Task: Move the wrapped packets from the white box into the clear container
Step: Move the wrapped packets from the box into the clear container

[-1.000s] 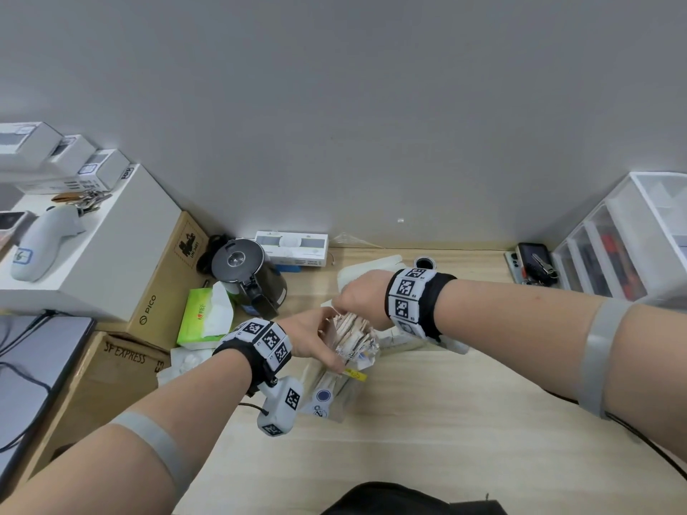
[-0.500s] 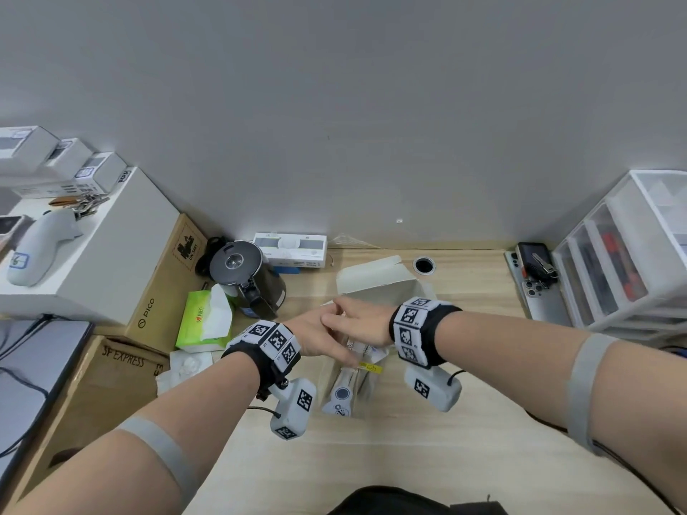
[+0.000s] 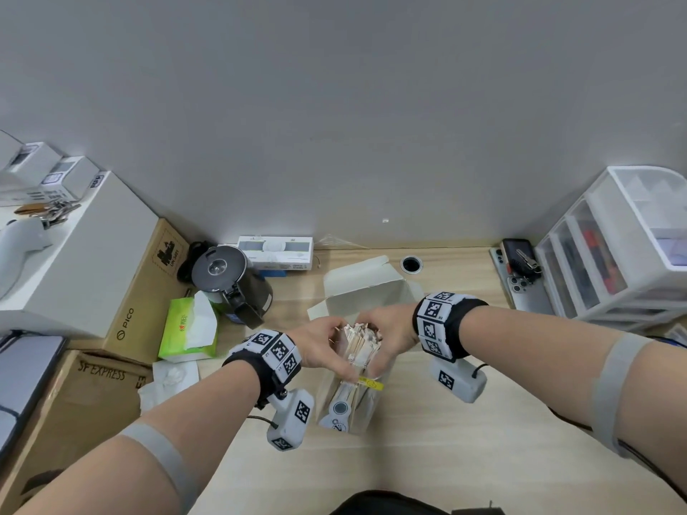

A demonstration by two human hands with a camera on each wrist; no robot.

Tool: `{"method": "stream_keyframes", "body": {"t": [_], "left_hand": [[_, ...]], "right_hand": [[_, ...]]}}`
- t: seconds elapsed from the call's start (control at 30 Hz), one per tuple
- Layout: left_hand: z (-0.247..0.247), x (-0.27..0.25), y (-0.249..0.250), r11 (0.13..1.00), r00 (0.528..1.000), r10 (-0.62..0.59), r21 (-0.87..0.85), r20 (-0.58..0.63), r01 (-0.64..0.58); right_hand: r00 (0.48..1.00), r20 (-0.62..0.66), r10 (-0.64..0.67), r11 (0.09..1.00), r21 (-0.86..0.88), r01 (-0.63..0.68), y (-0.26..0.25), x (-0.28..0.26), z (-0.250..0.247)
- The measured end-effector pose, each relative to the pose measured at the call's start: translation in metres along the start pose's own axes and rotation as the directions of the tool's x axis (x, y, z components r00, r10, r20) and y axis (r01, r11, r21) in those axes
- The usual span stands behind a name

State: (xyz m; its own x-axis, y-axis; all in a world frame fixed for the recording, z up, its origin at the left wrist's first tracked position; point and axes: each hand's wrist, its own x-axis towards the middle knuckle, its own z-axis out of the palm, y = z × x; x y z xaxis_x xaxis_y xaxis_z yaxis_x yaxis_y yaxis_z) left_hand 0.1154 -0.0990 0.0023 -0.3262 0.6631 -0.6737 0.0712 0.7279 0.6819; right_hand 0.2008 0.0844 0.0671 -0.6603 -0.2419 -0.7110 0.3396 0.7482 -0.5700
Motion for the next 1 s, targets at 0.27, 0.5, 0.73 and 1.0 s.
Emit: {"method": "stream_keyframes", "body": {"t": [0.27,0.5,0.73,1.0], "left_hand": [[0.018,0.007,0.054,0.941,0.980,-0.044,0.338,0.196,-0.025],[0.003,0.019,0.051,0.936,0.999,-0.036,0.349,-0.024,0.042],[-0.014,0.041,0.039,0.962,0.862,0.019,0.245,-0.506,0.123],[-0.042,0.057,0.008,0.949,0.690,-0.079,0.158,-0.719,0.273]], "right_hand": [[0.966,0.109,0.235,0.939,-0.281,-0.196,0.049,-0.026,-0.008],[0.832,-0.157,0.532,0.713,-0.448,-0.540,0.122,-0.042,-0.034],[0.790,-0.391,0.472,0.674,-0.417,-0.610,0.160,-0.022,-0.090],[0.762,-0.546,0.348,0.785,-0.275,-0.555,0.170,0.023,-0.132]]}}
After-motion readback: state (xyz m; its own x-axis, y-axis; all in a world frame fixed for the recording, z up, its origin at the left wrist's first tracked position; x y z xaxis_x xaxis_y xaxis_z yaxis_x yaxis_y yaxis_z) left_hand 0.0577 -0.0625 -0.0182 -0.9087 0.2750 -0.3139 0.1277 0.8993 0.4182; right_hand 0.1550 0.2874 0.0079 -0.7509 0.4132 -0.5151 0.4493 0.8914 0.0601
